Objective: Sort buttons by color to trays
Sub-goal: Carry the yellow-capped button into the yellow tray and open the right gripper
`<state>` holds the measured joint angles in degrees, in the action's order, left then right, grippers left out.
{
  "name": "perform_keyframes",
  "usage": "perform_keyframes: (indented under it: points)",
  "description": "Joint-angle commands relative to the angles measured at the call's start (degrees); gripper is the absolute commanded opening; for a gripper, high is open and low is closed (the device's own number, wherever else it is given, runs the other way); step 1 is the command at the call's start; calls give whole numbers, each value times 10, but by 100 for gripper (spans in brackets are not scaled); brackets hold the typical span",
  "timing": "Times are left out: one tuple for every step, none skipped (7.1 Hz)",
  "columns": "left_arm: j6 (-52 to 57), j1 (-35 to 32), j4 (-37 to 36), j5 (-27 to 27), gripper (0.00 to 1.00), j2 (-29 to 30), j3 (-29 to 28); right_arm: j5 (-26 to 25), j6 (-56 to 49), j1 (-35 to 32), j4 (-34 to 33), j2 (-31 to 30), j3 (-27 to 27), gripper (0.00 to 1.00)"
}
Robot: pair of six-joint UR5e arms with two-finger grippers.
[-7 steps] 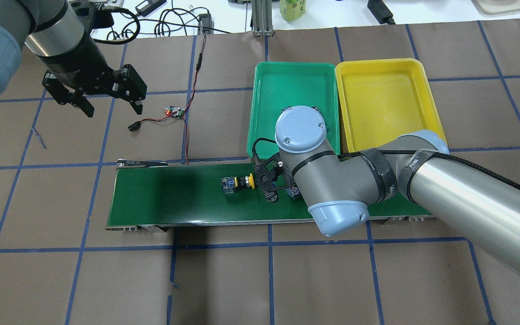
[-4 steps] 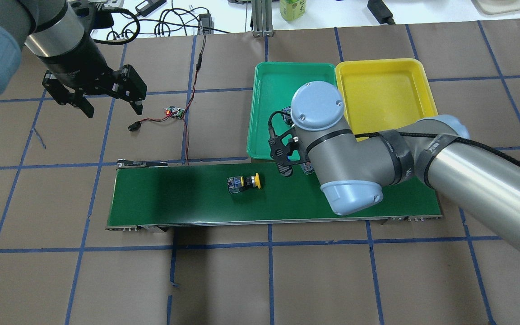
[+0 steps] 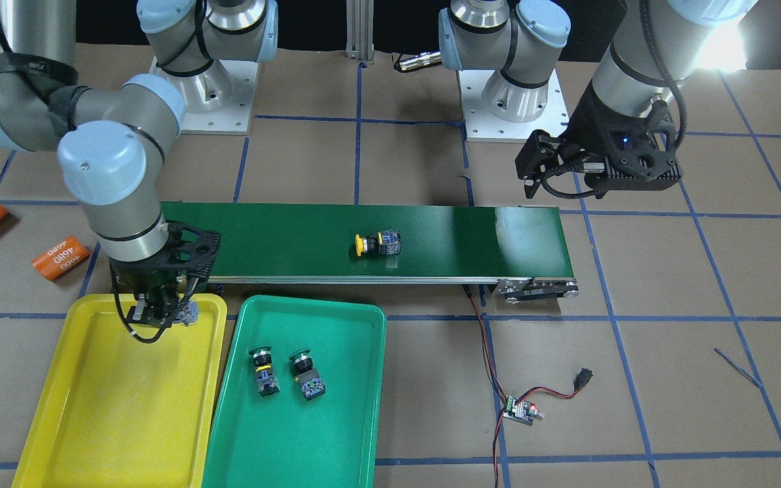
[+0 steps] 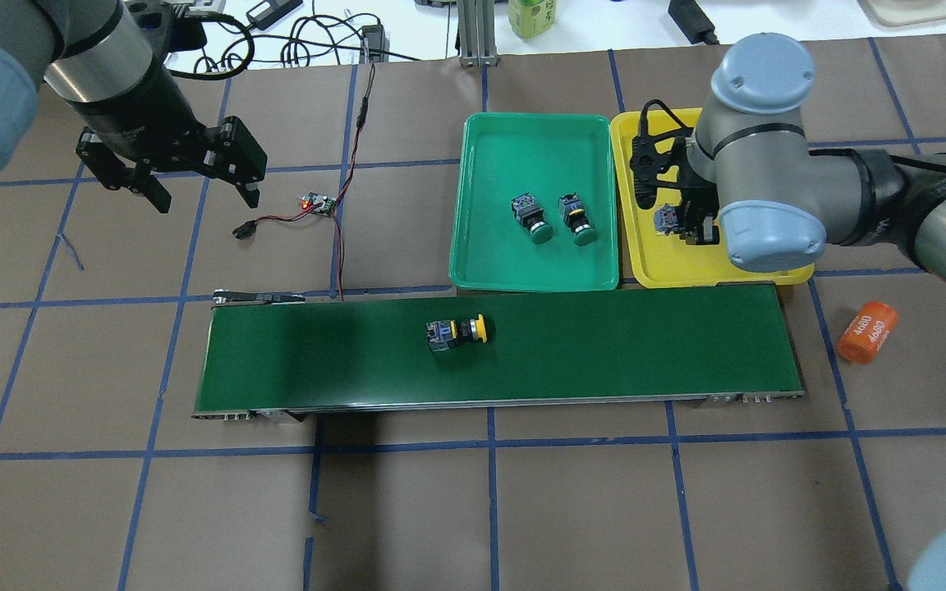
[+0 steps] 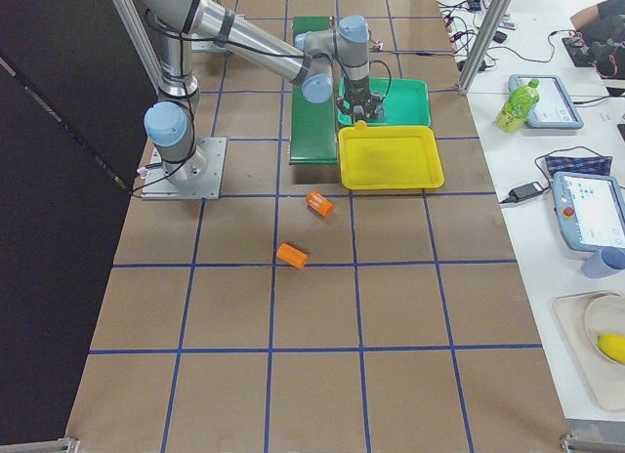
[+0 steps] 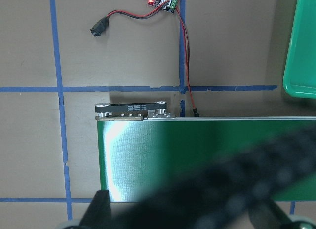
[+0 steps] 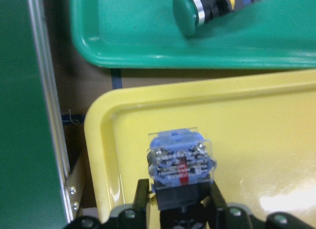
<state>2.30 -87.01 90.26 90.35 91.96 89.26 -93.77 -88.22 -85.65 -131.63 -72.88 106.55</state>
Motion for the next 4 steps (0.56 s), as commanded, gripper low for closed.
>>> perform_keyframes:
  points:
    - [0, 0, 0, 0, 100, 0, 0, 9, -11, 71, 1, 51, -10, 42]
    - [0, 0, 0, 0, 100, 0, -1, 9, -12, 73, 1, 56, -7, 61]
    - [0, 0, 0, 0, 100, 0, -1, 25, -10, 73, 2, 55, -4, 94]
    - [0, 0, 0, 0, 100, 0, -1, 42, -8, 71, 3, 47, -5, 95]
